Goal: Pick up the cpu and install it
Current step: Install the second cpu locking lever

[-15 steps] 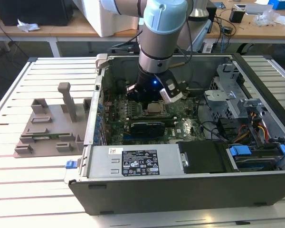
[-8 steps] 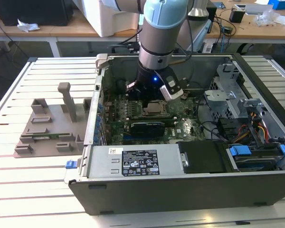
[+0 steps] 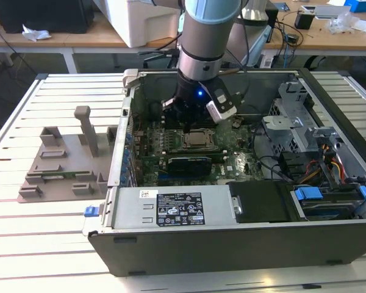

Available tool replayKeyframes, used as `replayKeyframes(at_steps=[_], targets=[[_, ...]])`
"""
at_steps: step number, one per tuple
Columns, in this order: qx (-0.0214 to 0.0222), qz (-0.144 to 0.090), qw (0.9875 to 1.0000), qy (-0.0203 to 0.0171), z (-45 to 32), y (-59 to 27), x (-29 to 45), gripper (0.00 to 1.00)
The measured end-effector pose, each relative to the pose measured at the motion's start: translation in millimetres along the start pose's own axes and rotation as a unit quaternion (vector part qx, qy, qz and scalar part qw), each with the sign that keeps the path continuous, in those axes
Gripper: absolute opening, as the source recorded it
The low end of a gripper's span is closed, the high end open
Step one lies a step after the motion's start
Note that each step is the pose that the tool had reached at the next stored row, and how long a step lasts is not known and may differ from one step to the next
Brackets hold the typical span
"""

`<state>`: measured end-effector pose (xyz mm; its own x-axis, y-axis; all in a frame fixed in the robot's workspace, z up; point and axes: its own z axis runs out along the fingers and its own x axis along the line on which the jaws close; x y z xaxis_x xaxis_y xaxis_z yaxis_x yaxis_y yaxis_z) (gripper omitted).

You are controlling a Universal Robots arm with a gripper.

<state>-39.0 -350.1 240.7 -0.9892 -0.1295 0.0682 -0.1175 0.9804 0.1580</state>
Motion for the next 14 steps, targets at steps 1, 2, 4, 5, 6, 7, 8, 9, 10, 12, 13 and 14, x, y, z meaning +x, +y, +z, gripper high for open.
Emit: replayKeyframes(at_steps=[1, 2, 4, 5, 6, 7, 8, 9, 10, 12, 13, 14], targets=[[0.0018, 0.000, 1.0000, 0.0002, -0.2, 2.3, -0.6, 0.11], [0.0033, 0.000, 1.0000, 0.0004, -0.5, 3.9, -1.2, 0.11], [0.0079, 0.001, 1.0000, 0.0021, -0.7, 6.3, -8.5, 0.11], [0.0091, 0.001, 1.0000, 0.0031, -0.9, 6.7, -12.0, 0.11], [0.0104, 0.001, 0.9999, 0.0042, -1.1, 6.9, -15.4, 0.11], [0.0125, 0.002, 0.9999, 0.0061, -1.4, 7.2, -21.1, 0.11], [0.0147, 0.002, 0.9999, 0.0078, -1.8, 7.3, -26.3, 0.11], [0.0165, 0.002, 0.9998, 0.0088, -2.1, 7.2, -29.7, 0.11], [0.0219, 0.003, 0.9997, 0.0102, -2.4, 7.4, -34.1, 0.11], [0.0332, 0.004, 0.9994, 0.0118, -3.0, 7.9, -37.6, 0.11], [0.0441, 0.005, 0.9989, 0.0130, -5.0, 8.6, -38.6, 0.11], [0.0558, 0.006, 0.9983, 0.0144, -12.1, 10.1, -38.6, 0.11]])
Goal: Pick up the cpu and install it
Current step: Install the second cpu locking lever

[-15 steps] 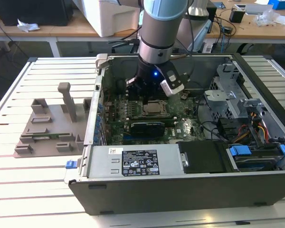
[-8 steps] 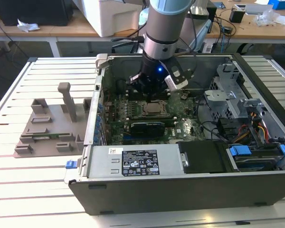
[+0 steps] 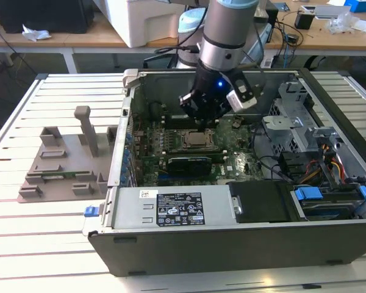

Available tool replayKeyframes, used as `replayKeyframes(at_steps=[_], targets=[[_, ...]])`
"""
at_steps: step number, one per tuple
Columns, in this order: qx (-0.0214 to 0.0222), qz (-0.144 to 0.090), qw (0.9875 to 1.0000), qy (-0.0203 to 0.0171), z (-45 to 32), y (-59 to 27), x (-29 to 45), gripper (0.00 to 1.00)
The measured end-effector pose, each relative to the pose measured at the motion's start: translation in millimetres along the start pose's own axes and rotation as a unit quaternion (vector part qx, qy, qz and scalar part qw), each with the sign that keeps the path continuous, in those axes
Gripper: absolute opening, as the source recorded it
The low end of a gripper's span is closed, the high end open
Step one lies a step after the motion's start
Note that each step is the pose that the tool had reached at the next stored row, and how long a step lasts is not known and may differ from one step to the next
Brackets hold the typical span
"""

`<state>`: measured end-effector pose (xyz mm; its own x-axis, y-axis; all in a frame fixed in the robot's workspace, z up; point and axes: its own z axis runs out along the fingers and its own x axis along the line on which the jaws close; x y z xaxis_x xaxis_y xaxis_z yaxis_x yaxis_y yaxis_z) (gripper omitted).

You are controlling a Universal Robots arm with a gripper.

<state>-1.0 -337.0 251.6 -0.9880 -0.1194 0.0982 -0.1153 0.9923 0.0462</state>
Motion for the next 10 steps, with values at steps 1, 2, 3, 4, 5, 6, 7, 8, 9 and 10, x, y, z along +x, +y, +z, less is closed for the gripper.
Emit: replayKeyframes(at_steps=[1, 2, 3, 4, 5, 6, 7, 8, 9, 10], targets=[[0.0026, 0.000, 1.0000, 0.0003, -6.0, 0.6, 0.5, 0.11], [0.0029, 0.000, 1.0000, 0.0004, -10.9, 0.9, 0.9, 0.11], [0.0031, 0.000, 1.0000, 0.0003, -18.6, 1.4, 1.7, 0.11], [0.0031, 0.000, 1.0000, 0.0003, -23.1, 1.6, 2.2, 0.11], [0.0032, 0.000, 1.0000, 0.0004, -29.5, 2.0, 2.8, 0.11], [0.0032, 0.000, 1.0000, 0.0003, -33.8, 2.3, 3.2, 0.11], [0.0031, 0.000, 1.0000, 0.0003, -36.0, 2.5, 3.4, 0.11], [0.0030, 0.000, 1.0000, 0.0003, -35.9, 2.5, 3.4, 0.11], [0.0032, 0.000, 1.0000, 0.0004, -36.1, 2.5, 3.4, 0.11], [0.0032, 0.000, 1.0000, 0.0003, -36.1, 2.4, 3.4, 0.11]])
